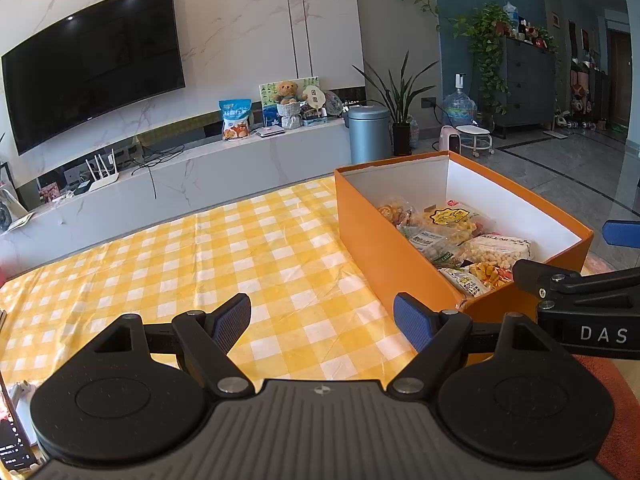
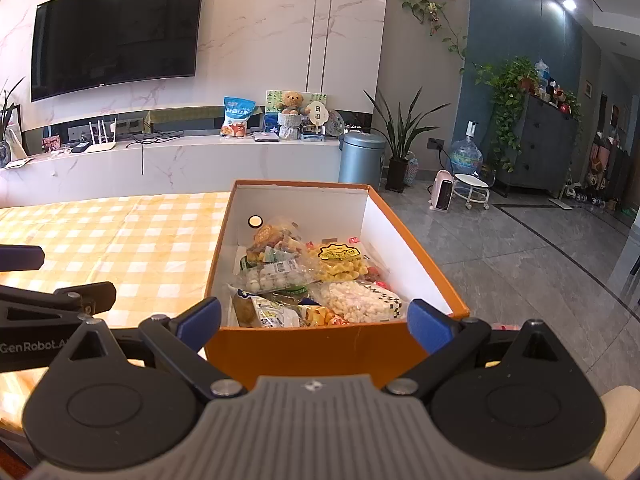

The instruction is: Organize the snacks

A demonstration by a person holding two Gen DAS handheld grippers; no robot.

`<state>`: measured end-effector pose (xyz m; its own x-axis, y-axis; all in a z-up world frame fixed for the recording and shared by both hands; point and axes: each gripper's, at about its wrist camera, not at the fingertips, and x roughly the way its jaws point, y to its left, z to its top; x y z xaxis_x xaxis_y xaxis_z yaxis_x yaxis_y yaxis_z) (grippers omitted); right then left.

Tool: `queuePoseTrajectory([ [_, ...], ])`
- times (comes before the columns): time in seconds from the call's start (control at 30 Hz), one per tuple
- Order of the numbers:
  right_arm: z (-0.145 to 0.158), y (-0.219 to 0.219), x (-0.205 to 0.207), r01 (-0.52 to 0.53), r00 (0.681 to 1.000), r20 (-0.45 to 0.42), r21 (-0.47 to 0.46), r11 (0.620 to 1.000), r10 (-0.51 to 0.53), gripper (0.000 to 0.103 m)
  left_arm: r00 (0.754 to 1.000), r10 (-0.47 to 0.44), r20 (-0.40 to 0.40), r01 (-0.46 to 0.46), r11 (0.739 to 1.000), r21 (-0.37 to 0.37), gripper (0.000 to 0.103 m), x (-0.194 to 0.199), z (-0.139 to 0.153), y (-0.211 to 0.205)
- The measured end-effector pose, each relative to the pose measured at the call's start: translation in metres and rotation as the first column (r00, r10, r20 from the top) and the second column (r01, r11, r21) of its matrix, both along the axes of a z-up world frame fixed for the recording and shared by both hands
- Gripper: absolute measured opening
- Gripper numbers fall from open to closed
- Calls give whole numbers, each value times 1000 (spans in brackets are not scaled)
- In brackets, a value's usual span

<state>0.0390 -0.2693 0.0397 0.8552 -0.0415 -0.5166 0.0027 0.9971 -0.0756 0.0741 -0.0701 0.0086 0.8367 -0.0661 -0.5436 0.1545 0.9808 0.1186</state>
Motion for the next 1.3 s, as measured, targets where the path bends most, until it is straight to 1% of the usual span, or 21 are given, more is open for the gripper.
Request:
queuePoseTrajectory([
  [0.4, 1, 0, -3, -12, 1000, 0, -4, 1000, 12, 97, 1000, 14, -5, -15, 1000, -14, 95, 0, 2, 5],
  [1.3, 2, -1, -8, -25, 1000, -5, -3, 1000, 25, 97, 1000, 20, 7, -20, 1000, -14, 95, -4, 5, 3],
])
